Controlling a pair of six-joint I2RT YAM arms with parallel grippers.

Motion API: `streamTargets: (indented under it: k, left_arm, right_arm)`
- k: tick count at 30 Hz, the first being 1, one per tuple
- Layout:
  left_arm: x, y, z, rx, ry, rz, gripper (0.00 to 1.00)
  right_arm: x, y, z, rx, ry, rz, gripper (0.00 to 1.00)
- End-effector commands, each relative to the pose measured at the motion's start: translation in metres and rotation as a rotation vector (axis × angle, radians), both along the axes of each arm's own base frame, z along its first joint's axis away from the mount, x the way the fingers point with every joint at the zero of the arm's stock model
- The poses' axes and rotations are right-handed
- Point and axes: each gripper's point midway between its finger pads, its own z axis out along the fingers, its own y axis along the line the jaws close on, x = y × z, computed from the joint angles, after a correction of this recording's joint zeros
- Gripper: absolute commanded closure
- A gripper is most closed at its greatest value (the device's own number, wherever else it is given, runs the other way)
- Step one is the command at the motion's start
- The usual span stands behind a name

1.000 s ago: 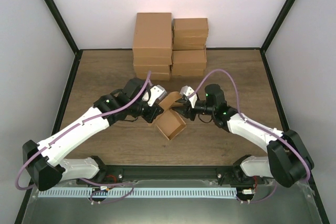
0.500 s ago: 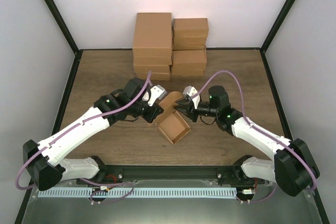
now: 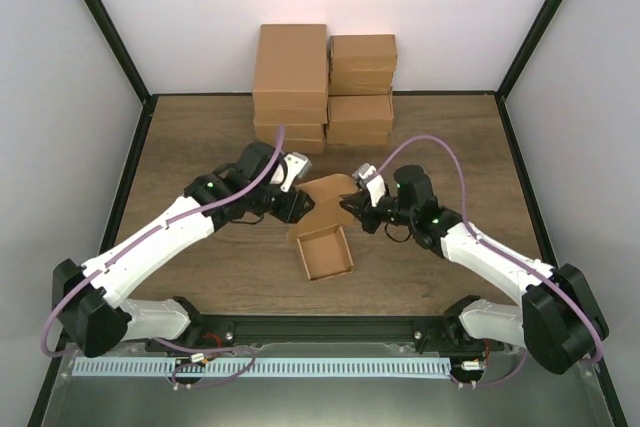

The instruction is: Fold the paper box

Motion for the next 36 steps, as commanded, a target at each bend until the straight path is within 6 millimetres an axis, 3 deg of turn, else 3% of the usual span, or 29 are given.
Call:
streamTargets:
  k: [1, 5, 8, 11, 16, 21, 24, 27, 28, 32, 36]
  left_arm:
    - [0.036, -0.003, 0.016, -0.088, -0.015, 0.102, 0.41]
    - [0.051, -0.005, 0.047, -0.145, -0.075, 0.148, 0.31]
    - [0.053, 0.003, 0.068, -0.174, -0.127, 0.190, 0.15]
    - [0.047, 0.015, 0.072, -0.195, -0.143, 0.241, 0.01]
    - [0.036, 0.031, 0.051, -0.231, -0.113, 0.315, 0.04]
    - [0.027, 0.035, 0.018, -0.252, -0.064, 0.343, 0.26]
    - [0.033, 0.033, -0.001, -0.222, -0.057, 0.349, 0.29]
    - [0.046, 0.030, -0.014, -0.207, -0.057, 0.342, 0.39]
    - [0.051, 0.028, -0.017, -0.209, -0.051, 0.337, 0.39]
    - [0.071, 0.031, -0.025, -0.194, -0.068, 0.333, 0.16]
    - [0.086, 0.028, -0.032, -0.179, -0.097, 0.313, 0.15]
  right_arm:
    - [0.025, -0.017, 0.017, 0.008, 0.072, -0.209, 0.99]
    - [0.038, -0.026, 0.019, 0.014, 0.140, -0.338, 0.99]
    - [0.049, -0.035, 0.020, 0.029, 0.185, -0.449, 0.99]
    - [0.055, -0.036, 0.020, 0.040, 0.207, -0.486, 0.99]
    - [0.061, -0.037, 0.013, 0.036, 0.251, -0.530, 0.99]
    - [0.063, -0.033, 0.011, 0.034, 0.259, -0.517, 0.99]
    - [0.060, -0.028, 0.013, 0.030, 0.237, -0.469, 0.99]
    - [0.058, -0.024, 0.015, -0.002, 0.194, -0.416, 0.99]
    - [0.058, -0.024, 0.014, -0.016, 0.184, -0.402, 0.99]
    - [0.060, -0.019, 0.012, -0.064, 0.157, -0.356, 0.99]
    - [0.062, -0.014, 0.008, -0.077, 0.164, -0.326, 0.99]
